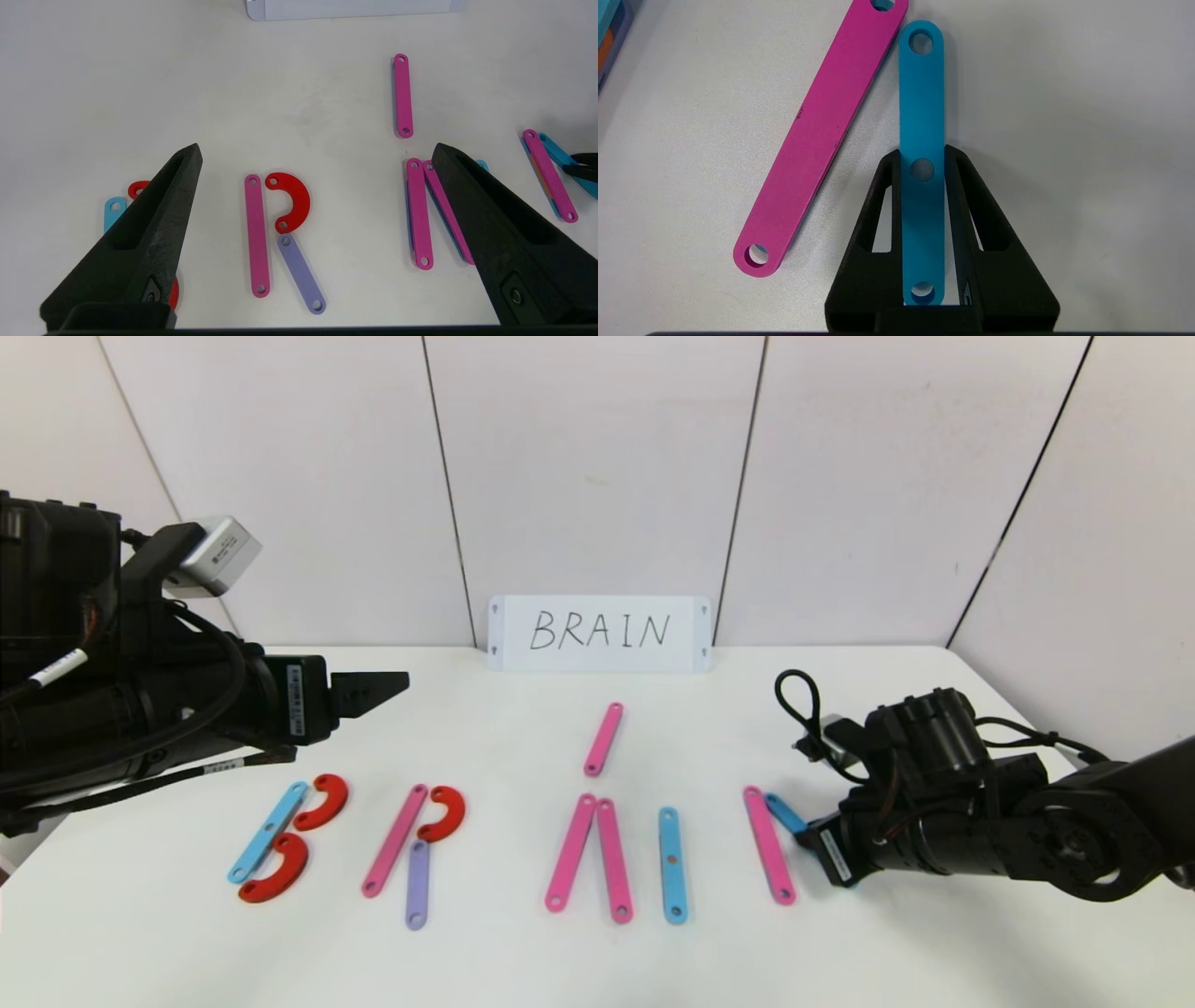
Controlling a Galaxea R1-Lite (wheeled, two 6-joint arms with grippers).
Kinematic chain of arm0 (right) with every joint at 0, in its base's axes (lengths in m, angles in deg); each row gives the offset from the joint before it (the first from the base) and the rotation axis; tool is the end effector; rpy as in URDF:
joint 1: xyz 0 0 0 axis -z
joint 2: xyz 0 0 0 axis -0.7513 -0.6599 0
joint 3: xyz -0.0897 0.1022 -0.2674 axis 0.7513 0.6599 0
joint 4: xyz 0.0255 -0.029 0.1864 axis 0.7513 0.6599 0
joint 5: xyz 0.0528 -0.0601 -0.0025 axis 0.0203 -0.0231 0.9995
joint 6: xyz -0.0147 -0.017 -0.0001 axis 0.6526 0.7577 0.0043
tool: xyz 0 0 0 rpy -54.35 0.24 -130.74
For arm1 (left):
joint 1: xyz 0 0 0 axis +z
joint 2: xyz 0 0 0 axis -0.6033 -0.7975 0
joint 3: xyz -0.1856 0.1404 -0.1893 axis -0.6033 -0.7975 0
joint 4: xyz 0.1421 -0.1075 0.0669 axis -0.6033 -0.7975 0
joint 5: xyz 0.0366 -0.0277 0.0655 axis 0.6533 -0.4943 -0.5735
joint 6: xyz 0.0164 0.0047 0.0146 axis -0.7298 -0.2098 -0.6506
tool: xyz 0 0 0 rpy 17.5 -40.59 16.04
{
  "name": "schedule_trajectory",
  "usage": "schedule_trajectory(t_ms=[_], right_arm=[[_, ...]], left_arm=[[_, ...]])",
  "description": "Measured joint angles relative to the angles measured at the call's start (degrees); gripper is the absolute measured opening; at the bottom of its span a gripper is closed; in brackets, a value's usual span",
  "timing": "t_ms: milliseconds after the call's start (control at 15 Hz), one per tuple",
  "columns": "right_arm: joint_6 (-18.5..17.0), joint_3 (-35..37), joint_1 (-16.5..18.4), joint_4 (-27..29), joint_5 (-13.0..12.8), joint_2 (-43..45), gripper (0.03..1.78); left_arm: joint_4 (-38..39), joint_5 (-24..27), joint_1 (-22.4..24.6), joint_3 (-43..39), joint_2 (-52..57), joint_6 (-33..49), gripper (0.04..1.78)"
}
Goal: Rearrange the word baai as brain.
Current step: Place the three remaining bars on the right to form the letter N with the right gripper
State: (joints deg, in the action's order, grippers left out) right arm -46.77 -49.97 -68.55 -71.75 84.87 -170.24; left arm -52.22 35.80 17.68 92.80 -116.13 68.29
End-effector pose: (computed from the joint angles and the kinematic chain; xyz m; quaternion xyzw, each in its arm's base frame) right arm 0.2777 0.1014 0.0804 -0.1079 0.4106 0.1992 0.8832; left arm 0.2063 -0.0721 0.2472 -0.0509 0.1877 -0.1367 0.9713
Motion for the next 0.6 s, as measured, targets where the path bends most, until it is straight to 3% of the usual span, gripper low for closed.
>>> schedule_trajectory(t_ms=[200, 467, 600], right_arm=[[0.2, -0.2, 0.5, 0.0, -0.3, 0.1, 0.63], [1.7, -0.1, 1.6, 0.1, -1.1, 1.1, 1.29], [3.1, 0.2, 2.7, 0.2, -1.2, 2.4, 1.54]], left_arm=[[0.0, 0.0, 0.0, 0.0, 0.0, 0.0, 1.72], [0.0, 0.0, 0.0, 0.0, 0.0, 0.0, 1.72], [0.0, 0.0, 0.0, 0.0, 0.0, 0.0, 1.72]])
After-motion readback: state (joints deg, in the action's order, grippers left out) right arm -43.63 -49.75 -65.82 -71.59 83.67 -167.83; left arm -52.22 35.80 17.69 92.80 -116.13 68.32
